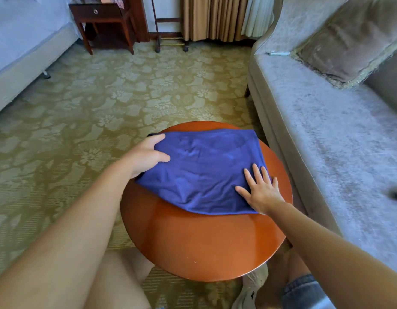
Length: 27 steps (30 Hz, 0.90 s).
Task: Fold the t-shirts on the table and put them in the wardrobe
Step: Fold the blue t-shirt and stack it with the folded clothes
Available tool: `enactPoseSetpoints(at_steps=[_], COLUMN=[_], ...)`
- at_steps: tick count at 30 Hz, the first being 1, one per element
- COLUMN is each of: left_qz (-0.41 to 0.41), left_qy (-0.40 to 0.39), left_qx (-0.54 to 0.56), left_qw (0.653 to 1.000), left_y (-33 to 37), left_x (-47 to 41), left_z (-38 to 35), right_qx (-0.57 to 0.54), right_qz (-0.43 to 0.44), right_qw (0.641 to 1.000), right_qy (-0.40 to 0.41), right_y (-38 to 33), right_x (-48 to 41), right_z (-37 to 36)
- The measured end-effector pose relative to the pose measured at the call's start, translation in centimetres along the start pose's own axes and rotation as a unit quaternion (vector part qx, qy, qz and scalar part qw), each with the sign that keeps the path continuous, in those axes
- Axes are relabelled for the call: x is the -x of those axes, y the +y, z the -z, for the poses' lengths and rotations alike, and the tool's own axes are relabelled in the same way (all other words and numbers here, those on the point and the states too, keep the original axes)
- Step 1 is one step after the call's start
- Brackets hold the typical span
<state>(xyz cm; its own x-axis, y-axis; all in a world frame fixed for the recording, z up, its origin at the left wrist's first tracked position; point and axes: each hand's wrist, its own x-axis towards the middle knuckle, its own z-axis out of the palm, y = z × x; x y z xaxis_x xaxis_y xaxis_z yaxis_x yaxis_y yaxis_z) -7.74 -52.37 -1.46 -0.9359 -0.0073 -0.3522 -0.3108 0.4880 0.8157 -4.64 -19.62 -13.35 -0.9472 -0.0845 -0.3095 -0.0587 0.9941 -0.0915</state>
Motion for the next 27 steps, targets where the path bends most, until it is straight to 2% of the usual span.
enactPoseSetpoints(at_steps=[2,4,6,7,9,11,13,15,16,18,20,23,25,27], left_qz=[-0.027,-0.040,-0.043,-0.039,-0.032,-0.031,-0.037,-0.043,-0.038,-0.053,-0.032,0.030,0.017,-0.023], left_qy=[-0.012,-0.019,-0.031,-0.039,-0.059,-0.073,-0.089,-0.120,-0.110,-0.008,0.063,0.028,0.020,0.039], left_qx=[-0.029,-0.051,-0.077,-0.093,-0.116,-0.136,-0.154,-0.096,-0.047,-0.017,-0.134,-0.320,-0.383,-0.423], left_qw=[0.999,0.998,0.996,0.994,0.991,0.988,0.983,0.987,0.992,0.998,0.988,0.947,0.923,0.905], left_y=[3.0,5.6,7.8,8.7,10.2,11.1,11.6,10.8,10.5,9.6,7.4,3.1,0.5,-1.3], left_x=[0.4,0.3,-0.1,-0.4,-0.8,-0.8,-0.7,-0.7,-0.5,-0.7,-0.8,0.1,0.5,0.6], left_z=[-1.4,-3.5,-6.3,-7.9,-11.6,-15.6,-19.8,-22.7,-23.7,-24.5,-24.5,-24.4,-24.4,-23.9], right_qx=[-0.033,-0.122,-0.278,-0.385,-0.574,-0.684,-0.727,-0.729,-0.719,-0.670,-0.638,-0.620,-0.602,-0.523], right_qz=[0.000,-0.014,-0.060,-0.088,-0.135,-0.164,-0.167,-0.155,-0.151,-0.137,-0.131,-0.130,-0.119,-0.121], right_qw=[0.999,0.986,0.933,0.890,0.792,0.707,0.665,0.666,0.678,0.728,0.756,0.772,0.789,0.839], right_qy=[0.013,0.111,0.220,0.227,0.159,0.076,0.026,0.016,0.021,0.041,0.054,0.049,0.032,0.090], right_y=[-0.2,0.1,0.9,1.4,2.3,3.4,4.9,5.3,5.6,6.0,6.2,6.1,5.6,5.0], right_x=[0.3,1.1,1.9,2.3,2.7,2.8,2.5,2.1,1.9,1.5,1.5,1.6,2.1,2.6], right_z=[0.5,0.7,0.7,0.8,1.4,2.1,2.3,1.7,1.4,1.0,0.8,0.8,1.0,1.2])
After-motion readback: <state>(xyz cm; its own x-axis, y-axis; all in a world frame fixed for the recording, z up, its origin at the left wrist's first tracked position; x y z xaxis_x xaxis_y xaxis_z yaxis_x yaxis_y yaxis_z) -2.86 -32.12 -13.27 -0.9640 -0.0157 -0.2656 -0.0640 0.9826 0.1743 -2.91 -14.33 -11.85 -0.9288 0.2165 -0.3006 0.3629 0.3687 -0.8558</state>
